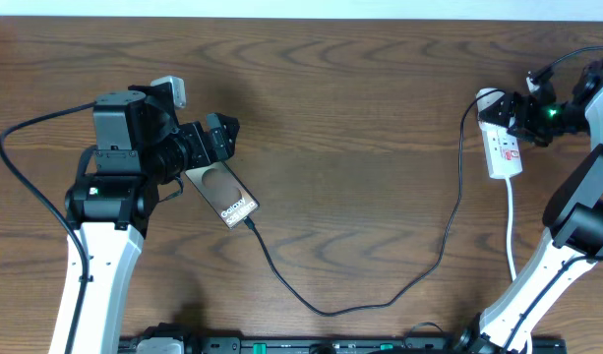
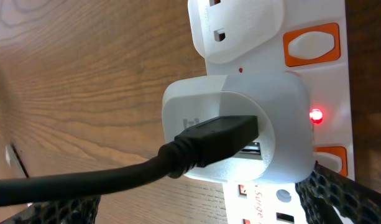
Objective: Plug charger to phone and switch on socket
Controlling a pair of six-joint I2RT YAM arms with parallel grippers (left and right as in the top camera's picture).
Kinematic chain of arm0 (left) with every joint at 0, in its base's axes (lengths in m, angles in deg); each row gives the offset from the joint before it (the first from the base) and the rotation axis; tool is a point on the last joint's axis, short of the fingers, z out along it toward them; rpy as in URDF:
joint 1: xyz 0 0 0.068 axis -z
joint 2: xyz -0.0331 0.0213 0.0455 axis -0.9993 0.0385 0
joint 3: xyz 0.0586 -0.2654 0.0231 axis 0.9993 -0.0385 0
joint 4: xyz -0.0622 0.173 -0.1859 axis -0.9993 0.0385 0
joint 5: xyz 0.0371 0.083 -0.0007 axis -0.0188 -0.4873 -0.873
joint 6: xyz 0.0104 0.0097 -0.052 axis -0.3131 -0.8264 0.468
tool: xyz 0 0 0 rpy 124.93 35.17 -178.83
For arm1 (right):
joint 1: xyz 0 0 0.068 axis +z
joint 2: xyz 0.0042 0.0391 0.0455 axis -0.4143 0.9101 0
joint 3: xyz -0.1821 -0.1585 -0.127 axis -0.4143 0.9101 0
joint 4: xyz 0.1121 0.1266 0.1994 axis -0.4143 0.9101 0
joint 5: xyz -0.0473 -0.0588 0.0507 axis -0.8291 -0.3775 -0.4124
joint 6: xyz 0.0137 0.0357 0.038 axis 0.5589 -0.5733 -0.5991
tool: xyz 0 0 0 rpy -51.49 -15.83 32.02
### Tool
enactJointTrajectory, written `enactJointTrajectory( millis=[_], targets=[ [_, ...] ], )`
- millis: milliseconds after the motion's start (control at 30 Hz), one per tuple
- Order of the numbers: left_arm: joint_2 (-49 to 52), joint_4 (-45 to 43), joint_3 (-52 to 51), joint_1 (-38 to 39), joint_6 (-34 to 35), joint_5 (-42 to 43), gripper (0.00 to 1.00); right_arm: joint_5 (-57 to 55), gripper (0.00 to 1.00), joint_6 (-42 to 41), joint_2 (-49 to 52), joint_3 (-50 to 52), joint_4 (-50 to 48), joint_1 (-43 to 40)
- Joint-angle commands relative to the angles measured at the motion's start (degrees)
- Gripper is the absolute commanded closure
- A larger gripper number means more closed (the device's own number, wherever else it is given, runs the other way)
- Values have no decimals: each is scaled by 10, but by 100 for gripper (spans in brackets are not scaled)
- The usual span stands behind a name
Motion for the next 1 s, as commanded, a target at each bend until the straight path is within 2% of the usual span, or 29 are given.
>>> enactJointTrajectory(
  millis=[0, 167, 233, 467, 633, 733, 967],
  targets=[
    [1, 2, 13, 1, -8, -3, 2, 39, 1, -16, 26, 30, 27, 23],
    [1, 2, 13, 1, -8, -3, 2, 30, 1, -20, 25, 30, 39, 22],
    [1, 2, 13, 1, -8, -3, 2, 15, 1, -49, 25, 29, 58, 18],
    [1, 2, 13, 1, -8, -3, 2, -167, 1, -159, -21, 24, 82, 11],
    [1, 2, 13, 1, -8, -3, 2, -269, 1, -230, -111, 24, 94, 11],
    [1, 2, 13, 1, -8, -3, 2, -337, 1, -268, -207, 24, 115, 12],
    [1, 2, 13, 1, -8, -3, 2, -340, 1, -272, -334, 24, 120, 12]
  ],
)
